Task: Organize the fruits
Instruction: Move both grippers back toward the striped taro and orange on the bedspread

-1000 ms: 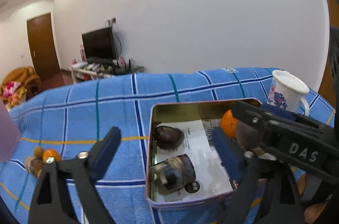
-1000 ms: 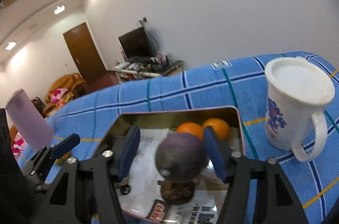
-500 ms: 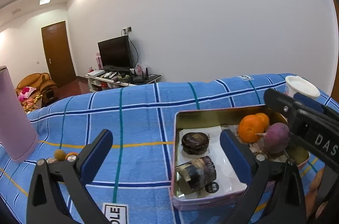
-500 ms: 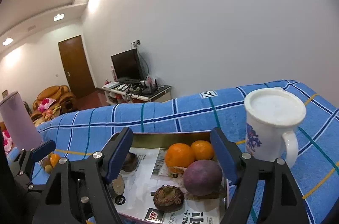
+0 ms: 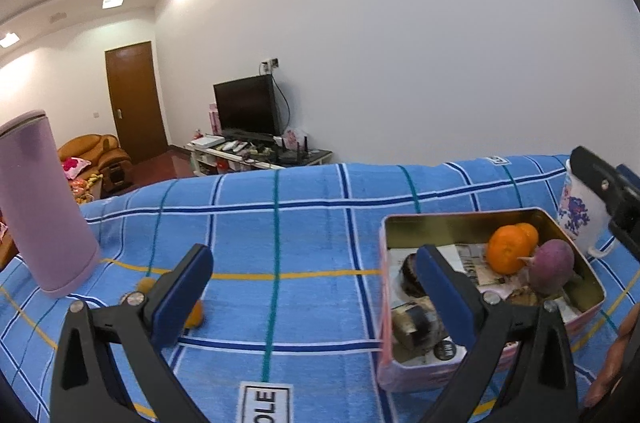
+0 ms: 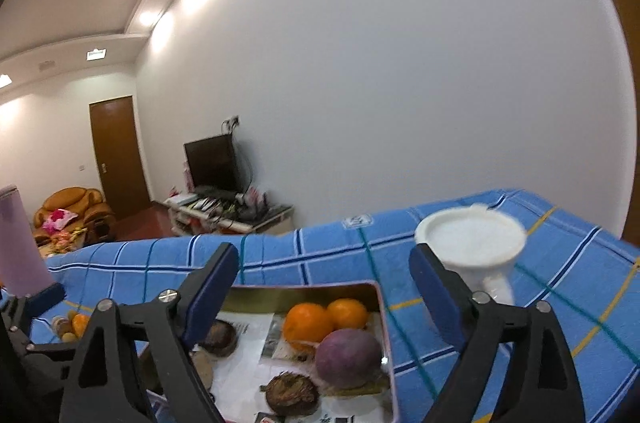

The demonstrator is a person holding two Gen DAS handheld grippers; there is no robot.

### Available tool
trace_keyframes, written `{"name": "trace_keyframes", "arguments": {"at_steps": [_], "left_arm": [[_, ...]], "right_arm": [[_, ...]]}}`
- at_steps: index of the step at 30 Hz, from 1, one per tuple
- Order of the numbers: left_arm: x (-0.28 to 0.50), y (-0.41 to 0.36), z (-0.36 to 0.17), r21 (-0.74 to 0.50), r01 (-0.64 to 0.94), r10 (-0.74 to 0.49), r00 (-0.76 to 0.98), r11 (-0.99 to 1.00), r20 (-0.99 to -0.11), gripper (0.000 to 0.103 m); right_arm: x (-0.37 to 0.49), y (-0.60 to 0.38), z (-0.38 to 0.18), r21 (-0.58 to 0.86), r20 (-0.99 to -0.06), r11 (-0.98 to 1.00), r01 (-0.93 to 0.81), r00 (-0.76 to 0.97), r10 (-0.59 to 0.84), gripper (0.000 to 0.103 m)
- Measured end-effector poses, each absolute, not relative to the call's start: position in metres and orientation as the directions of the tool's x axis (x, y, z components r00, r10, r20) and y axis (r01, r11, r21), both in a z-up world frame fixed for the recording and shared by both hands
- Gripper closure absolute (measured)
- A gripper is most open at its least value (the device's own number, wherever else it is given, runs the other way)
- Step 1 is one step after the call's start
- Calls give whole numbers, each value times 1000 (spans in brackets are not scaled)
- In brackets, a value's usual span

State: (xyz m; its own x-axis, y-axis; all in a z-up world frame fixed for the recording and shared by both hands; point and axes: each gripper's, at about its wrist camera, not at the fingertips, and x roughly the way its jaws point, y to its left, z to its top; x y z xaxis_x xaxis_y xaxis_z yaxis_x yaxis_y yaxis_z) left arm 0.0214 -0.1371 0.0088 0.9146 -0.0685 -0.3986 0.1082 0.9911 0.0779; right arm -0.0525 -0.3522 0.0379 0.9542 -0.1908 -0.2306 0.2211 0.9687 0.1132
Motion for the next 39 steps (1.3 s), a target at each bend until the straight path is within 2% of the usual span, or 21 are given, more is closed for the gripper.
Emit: {"name": "trace_keyframes", "arguments": {"at_steps": [4,13,39], "left_arm": [[18,-134,7,93,97,-54,920,991,-389,0],[10,-121,9,75,85,-50,925,994,-377,0],[-7,-82,7,101,80,-33,916,992,-400,0]], "right_arm": [[-57,-348,38,106,-210,973,206,961,-181,14],[-54,-331,32,4,-259,970,241,938,-232,14],[-61,-302,29,-56,-308,949,310,899,-311,14]]}}
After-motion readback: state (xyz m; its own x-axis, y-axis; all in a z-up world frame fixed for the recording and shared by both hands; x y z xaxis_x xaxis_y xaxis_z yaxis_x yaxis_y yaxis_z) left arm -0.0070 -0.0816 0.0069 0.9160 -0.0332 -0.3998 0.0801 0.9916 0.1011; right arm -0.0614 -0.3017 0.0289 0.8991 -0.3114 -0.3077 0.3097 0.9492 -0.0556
